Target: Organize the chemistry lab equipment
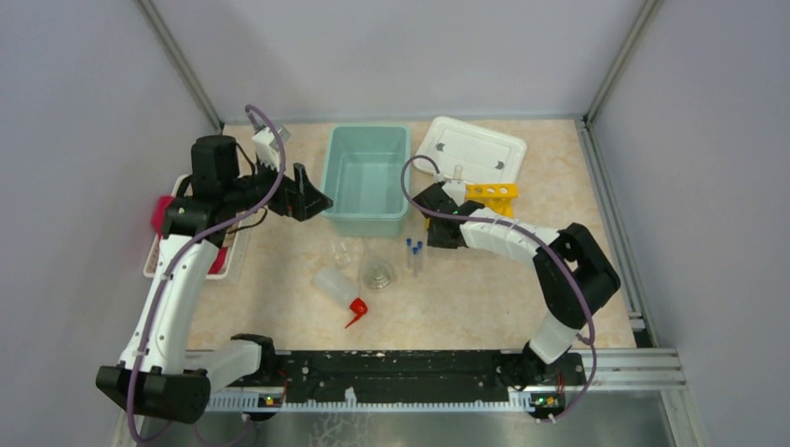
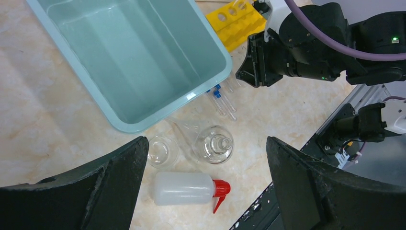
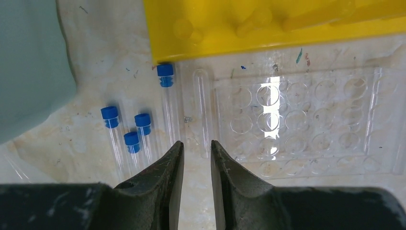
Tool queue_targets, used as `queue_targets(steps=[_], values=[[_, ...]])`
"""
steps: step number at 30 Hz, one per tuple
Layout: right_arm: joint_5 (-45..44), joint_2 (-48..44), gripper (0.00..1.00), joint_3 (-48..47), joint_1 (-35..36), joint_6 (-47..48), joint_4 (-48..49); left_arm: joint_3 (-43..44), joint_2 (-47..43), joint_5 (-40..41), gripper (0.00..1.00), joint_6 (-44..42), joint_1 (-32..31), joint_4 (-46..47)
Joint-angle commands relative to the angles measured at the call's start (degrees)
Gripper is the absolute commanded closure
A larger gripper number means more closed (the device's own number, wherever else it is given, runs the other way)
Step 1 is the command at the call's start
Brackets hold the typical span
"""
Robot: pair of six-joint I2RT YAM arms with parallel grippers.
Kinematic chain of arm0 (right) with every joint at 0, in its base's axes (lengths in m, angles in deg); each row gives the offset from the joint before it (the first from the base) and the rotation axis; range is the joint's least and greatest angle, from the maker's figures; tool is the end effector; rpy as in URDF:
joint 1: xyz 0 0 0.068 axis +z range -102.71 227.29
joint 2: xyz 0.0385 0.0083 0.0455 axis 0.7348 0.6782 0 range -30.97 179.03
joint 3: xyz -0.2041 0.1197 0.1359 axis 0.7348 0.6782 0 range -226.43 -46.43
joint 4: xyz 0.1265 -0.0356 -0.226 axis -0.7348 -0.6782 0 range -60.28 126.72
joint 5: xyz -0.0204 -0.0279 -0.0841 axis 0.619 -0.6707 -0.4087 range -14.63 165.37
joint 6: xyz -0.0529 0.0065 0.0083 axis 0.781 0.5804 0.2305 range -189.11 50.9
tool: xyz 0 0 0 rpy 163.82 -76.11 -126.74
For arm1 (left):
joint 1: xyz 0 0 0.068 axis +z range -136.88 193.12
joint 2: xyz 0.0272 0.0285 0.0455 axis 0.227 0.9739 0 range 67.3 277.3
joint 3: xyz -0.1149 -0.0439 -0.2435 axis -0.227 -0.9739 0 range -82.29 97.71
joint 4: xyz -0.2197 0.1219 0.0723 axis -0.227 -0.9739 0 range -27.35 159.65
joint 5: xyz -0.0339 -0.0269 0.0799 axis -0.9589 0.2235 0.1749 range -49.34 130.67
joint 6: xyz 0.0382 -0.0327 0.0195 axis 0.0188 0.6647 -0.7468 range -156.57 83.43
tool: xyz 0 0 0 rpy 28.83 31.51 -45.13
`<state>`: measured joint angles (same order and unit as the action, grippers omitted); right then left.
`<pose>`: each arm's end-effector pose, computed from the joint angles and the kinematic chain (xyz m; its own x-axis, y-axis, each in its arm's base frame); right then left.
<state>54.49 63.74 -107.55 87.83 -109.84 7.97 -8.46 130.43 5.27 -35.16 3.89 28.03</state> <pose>0.2581 0.2041 0.1960 -0.8242 0.0973 -0.5578 0.0744 0.9952 0.0637 0.2125 -0.0554 0.4004 -0.5224 0.0646 -0.8503 0.6085 0.7268 -0.3186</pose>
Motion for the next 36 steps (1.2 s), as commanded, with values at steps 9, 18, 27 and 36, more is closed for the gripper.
queue_targets(steps=[9,18,27,36], values=[[-3.13,3.59,0.71,-1.57,-0.33,-0.57,1.73,0.87,-0.68,-1.01,0.01,-0.88,0.27,1.04],[-5.92,6.05,0.71,-2.93,-0.29,-0.4,2.25,0.55,-0.62,-0.9,0.01,-0.88,0.27,1.33],[-6.26,8.91,0.71,-4.81,-0.29,0.69,3.54,0.7,-0.46,-1.32,0.01,-0.88,0.27,1.66],[-5.36,8.64,0.82,-3.81,-0.33,-0.19,4.17,0.73,-0.46,-1.64,0.01,-1.92,0.27,1.22]])
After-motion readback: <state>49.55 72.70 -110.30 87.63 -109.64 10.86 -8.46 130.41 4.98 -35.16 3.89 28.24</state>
